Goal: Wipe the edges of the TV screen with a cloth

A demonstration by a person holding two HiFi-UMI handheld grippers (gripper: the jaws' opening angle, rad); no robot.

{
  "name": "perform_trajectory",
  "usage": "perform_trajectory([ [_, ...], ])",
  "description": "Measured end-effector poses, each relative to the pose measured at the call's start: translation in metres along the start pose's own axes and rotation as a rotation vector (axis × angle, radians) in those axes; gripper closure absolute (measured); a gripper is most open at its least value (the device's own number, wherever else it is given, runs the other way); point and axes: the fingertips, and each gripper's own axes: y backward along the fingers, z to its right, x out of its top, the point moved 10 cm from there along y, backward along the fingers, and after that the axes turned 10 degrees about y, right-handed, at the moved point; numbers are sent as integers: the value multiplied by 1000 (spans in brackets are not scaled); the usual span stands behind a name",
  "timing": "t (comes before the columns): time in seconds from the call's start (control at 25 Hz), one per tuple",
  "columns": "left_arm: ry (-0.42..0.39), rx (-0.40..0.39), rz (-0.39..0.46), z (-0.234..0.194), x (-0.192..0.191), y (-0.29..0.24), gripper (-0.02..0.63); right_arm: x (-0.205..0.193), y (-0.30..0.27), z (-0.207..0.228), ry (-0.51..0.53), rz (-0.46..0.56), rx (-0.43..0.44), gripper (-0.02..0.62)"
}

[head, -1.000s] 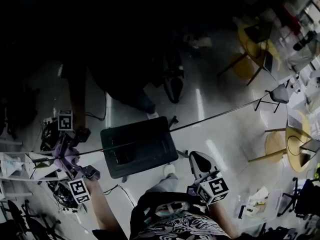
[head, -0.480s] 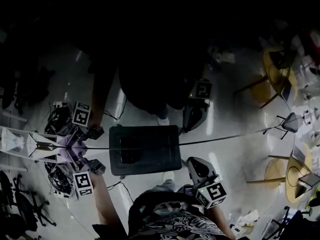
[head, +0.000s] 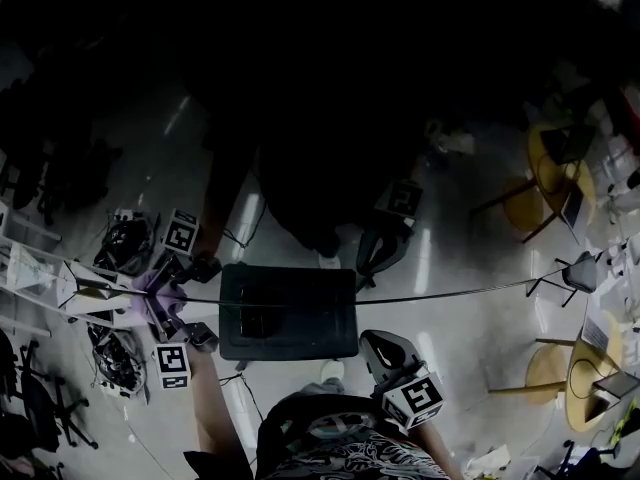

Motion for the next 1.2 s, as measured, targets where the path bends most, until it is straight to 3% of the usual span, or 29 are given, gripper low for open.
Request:
perform_trajectory([
  [0.32,-1,5,-24,11,-6,7,437,0,31,8,-4,-54,19,565],
  [1.2,5,-34,-65,44,-38,41,437,-5,83,27,2,-29,27,566],
])
